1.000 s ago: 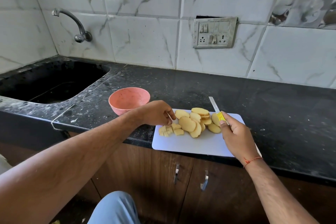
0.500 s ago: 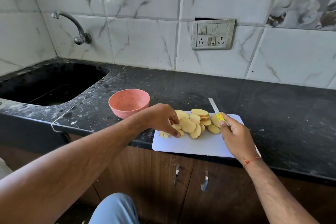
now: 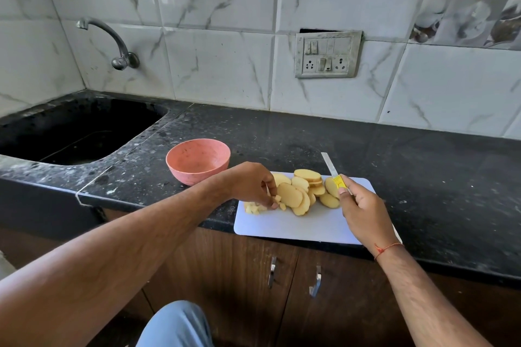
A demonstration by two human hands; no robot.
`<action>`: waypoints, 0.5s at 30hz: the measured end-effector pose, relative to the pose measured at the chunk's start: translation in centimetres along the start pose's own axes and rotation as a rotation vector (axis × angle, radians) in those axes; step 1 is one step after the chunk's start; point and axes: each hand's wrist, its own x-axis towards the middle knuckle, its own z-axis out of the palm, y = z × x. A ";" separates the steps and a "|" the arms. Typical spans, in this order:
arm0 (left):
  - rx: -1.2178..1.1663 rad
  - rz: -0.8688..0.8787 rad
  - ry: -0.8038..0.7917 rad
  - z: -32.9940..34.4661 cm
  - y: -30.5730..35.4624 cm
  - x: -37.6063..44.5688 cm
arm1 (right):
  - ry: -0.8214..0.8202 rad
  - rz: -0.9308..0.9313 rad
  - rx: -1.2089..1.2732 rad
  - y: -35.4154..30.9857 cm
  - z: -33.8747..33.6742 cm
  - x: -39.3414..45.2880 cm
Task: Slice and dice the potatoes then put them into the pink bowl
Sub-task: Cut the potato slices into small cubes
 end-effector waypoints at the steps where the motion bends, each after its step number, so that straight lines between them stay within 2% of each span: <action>1: -0.002 0.002 0.001 0.0 0.0 0.1 | 0.000 0.000 0.000 0.0 0.0 0.0; 10: 0.055 0.059 0.003 -1.1 0.0 0.1 | -0.002 -0.004 0.006 0.1 0.1 0.0; 15: -0.071 0.033 0.073 -1.0 -0.7 0.4 | 0.000 0.004 0.012 0.0 0.1 0.0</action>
